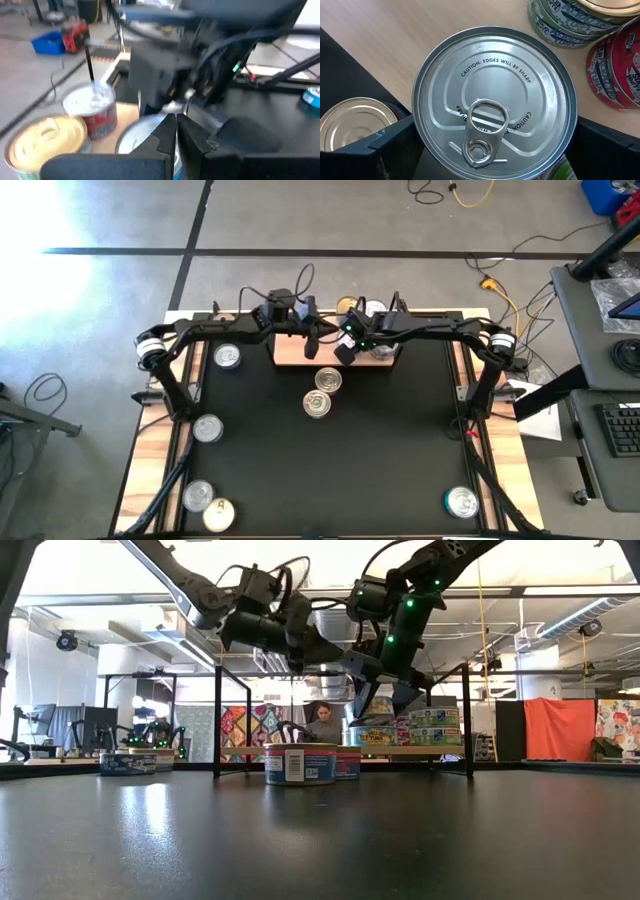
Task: Stack canned seafood by type on shelf
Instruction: Stack the yellow-blue tuna can on top of the other yellow-blue tuna can on the shelf
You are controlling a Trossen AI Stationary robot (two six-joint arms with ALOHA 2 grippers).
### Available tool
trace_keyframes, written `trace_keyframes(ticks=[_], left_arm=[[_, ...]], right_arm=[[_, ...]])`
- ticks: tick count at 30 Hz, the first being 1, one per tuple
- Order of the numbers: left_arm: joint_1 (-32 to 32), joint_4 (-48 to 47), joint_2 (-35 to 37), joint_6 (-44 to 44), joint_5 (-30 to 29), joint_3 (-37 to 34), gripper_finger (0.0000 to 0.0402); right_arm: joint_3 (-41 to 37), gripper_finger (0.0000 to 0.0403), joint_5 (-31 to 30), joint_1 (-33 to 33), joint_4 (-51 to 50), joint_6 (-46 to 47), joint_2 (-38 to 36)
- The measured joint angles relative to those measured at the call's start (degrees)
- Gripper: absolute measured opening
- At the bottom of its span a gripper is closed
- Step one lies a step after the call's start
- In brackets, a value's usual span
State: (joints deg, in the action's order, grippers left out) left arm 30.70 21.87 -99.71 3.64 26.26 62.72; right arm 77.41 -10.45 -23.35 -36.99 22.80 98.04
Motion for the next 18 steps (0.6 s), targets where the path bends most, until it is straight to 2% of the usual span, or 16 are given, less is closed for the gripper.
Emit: trace_keyframes(ticks=[3,6,18], left_arm=[[0.00,-5.11,-1.40,1.07,-0.07,1.62,0.0000],[0.06,-6.08,-1.88,3.28,-0.25,2.30,0.0000],[-0.80,2.57,-5.24,4.71,-0.22,2.51,0.0000]], right_arm=[[0.00,0.0399,0.04,0.11,0.00,-1.29,0.00],[0.00,0.0400,0.02,0.13,0.20,-2.86,0.00],[-0.84,0.0400,-0.03,0.10,3.61,-7.35,0.20]])
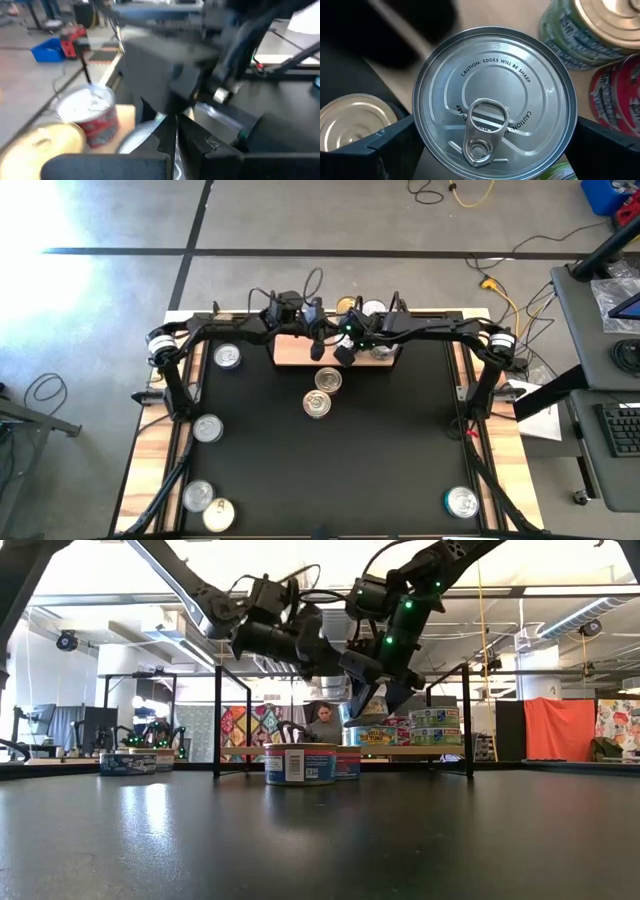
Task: Stack canned seafood by type on shelf
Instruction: Stack the yellow-blue tuna can on top of the other yellow-blue tuna can on the shelf
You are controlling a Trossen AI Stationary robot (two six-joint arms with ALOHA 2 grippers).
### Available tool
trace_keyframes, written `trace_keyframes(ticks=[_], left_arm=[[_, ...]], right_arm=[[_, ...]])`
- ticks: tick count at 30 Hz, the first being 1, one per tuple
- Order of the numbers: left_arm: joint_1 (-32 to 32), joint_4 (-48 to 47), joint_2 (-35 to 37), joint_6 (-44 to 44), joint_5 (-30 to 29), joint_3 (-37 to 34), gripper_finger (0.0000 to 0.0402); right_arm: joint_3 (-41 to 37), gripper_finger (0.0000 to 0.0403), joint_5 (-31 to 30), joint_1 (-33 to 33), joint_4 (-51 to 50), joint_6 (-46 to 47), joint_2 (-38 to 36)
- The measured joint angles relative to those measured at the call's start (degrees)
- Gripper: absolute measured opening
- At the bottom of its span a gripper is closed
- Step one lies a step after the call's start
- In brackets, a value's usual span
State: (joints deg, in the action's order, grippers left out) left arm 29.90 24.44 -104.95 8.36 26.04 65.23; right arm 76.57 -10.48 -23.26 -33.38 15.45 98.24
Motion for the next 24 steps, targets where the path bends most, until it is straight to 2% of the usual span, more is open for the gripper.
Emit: trace_keyframes(ticks=[5,19,24], left_arm=[[0.12,0.20,-2.53,0.00,-0.17,0.00,0.0000],[-0.77,1.06,-2.71,0.13,-0.17,0.31,0.0000],[-1.74,1.06,-3.42,2.17,-4.64,0.31,0.0000]], right_arm=[[-0.27,0.0400,-1.46,0.01,-3.57,0.43,0.15],[1.10,0.0400,-2.00,-0.40,-3.72,1.58,0.84],[1.06,0.0400,-2.01,-0.40,-3.14,2.00,1.33]])
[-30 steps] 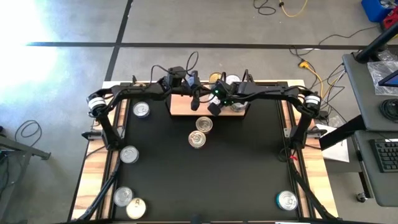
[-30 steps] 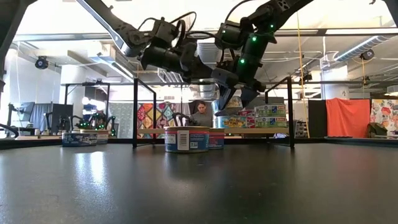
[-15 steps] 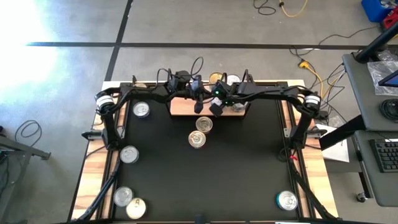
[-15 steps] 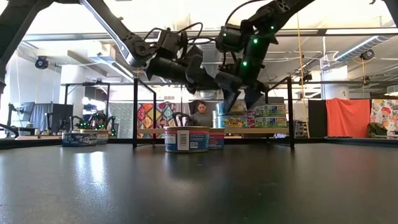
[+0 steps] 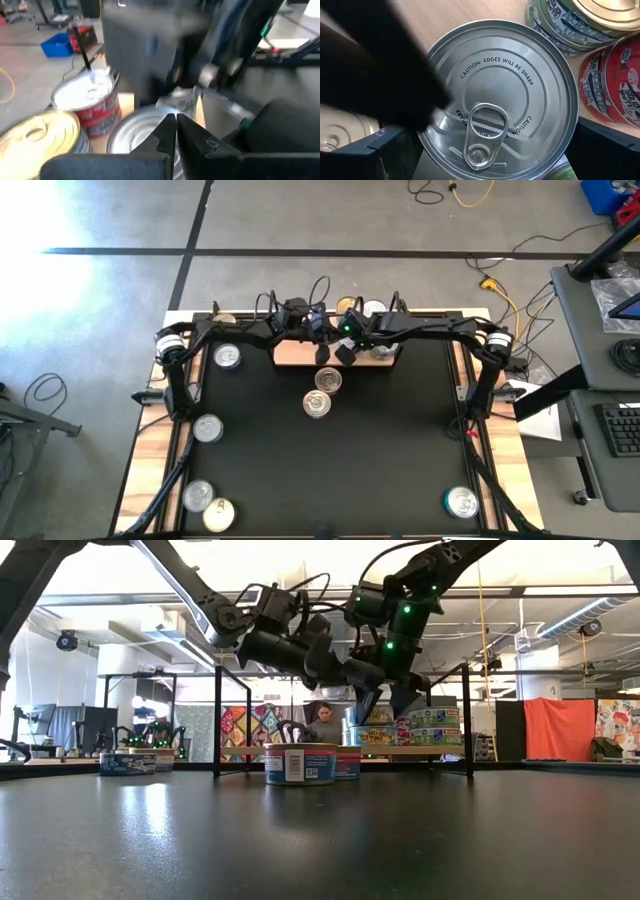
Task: Stack canned seafood by type on shelf
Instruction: Stack the yellow-blue tuna can on top of the other yellow-blue tuna can on the shelf
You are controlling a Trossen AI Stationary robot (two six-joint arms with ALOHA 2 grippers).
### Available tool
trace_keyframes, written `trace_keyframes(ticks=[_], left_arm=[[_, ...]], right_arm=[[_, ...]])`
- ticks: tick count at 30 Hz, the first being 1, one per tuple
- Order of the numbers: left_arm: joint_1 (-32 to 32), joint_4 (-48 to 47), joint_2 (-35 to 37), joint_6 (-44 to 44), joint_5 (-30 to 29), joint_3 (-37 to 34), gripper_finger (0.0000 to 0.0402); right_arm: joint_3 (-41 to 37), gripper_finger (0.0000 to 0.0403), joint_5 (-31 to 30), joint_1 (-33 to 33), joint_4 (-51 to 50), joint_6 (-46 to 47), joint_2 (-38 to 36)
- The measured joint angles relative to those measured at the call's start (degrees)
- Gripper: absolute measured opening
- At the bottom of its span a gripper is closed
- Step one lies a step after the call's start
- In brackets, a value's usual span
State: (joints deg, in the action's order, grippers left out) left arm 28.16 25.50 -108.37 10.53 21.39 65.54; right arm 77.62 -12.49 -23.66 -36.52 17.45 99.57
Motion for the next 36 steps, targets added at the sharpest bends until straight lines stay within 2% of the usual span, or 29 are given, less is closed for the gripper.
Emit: trace_keyframes(ticks=[9,20,29,36], left_arm=[[-0.01,0.37,-5.59,-1.57,0.88,1.26,0.0000],[-0.54,-8.31,-4.60,1.85,-0.85,1.58,0.0000],[-1.04,-6.05,-4.19,-0.18,-1.11,1.21,0.0000],[-1.12,-4.66,-3.22,-1.52,-1.45,1.07,0.0000]], right_arm=[[-0.07,0.0400,0.42,0.00,0.28,-0.33,0.02],[-0.04,0.0400,2.29,0.15,0.00,0.16,0.07],[0.02,0.0400,2.36,0.20,-1.83,1.49,-1.61],[1.73,0.0400,-3.85,0.04,-5.09,0.26,-3.46]])
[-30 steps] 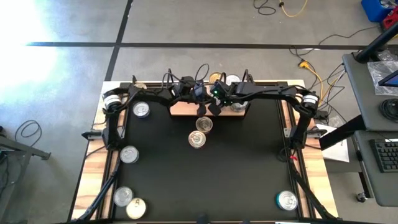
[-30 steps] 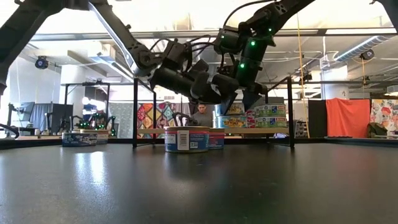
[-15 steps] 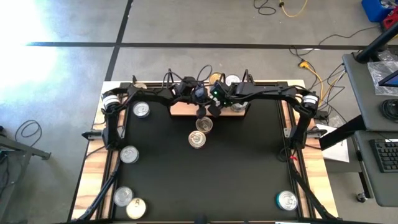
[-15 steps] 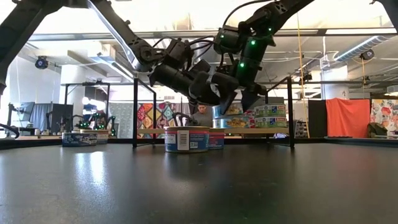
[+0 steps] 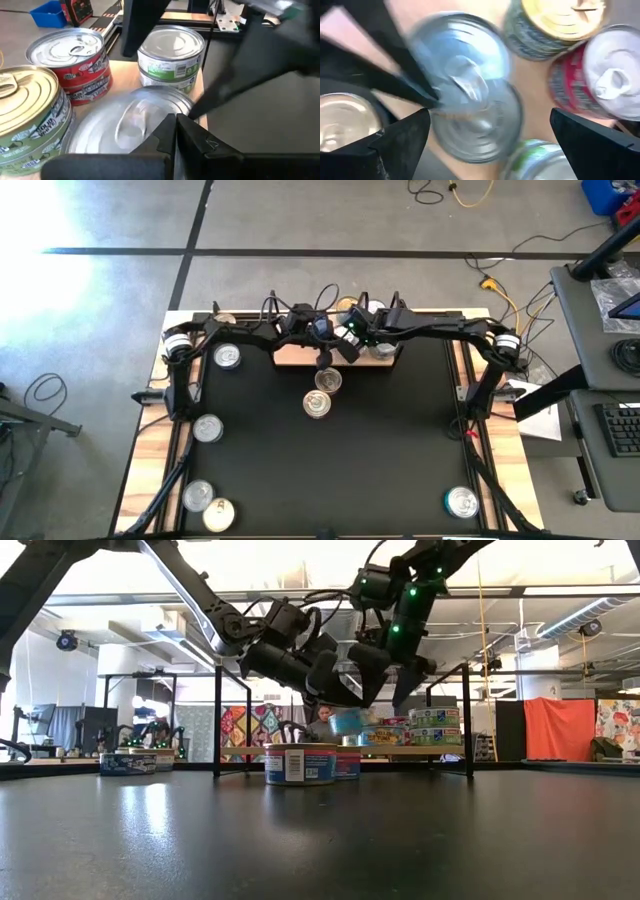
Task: Stack canned seafood by type on shelf
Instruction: Stack the yellow-blue tuna can on top of the other yellow-blue tuna can on the shelf
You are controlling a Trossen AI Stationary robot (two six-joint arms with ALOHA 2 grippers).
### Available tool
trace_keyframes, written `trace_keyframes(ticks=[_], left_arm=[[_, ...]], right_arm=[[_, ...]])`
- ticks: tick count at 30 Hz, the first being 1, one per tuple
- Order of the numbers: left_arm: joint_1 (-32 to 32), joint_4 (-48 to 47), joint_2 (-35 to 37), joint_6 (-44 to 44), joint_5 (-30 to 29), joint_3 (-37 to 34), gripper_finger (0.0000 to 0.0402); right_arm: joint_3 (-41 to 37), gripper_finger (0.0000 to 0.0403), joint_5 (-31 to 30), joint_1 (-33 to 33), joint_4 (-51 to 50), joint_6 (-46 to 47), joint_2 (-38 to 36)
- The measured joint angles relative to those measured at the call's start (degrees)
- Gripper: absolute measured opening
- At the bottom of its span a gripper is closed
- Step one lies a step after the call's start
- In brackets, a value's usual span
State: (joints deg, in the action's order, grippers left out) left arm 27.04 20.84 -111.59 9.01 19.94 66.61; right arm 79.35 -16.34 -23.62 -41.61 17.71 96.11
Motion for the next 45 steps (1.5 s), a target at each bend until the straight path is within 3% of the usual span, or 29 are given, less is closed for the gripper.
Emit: trace_keyframes(ticks=[21,27,33,45], left_arm=[[-0.37,-1.50,0.97,-0.41,0.55,-0.02,0.0000],[-0.33,-4.96,7.19,0.86,-0.24,-1.35,0.0000],[-0.31,-8.03,16.23,3.37,-5.17,-5.90,0.0000],[-0.23,-7.48,29.31,1.78,-9.95,-19.22,0.0000]], right_arm=[[-0.35,0.0400,-1.87,-0.43,-1.50,-2.86,0.54],[-0.35,0.0400,-3.36,-0.52,0.04,-5.35,4.00],[-0.33,0.0400,-3.15,-0.38,2.99,-6.44,5.83],[2.18,0.0400,6.08,1.40,2.50,-4.65,5.71]])
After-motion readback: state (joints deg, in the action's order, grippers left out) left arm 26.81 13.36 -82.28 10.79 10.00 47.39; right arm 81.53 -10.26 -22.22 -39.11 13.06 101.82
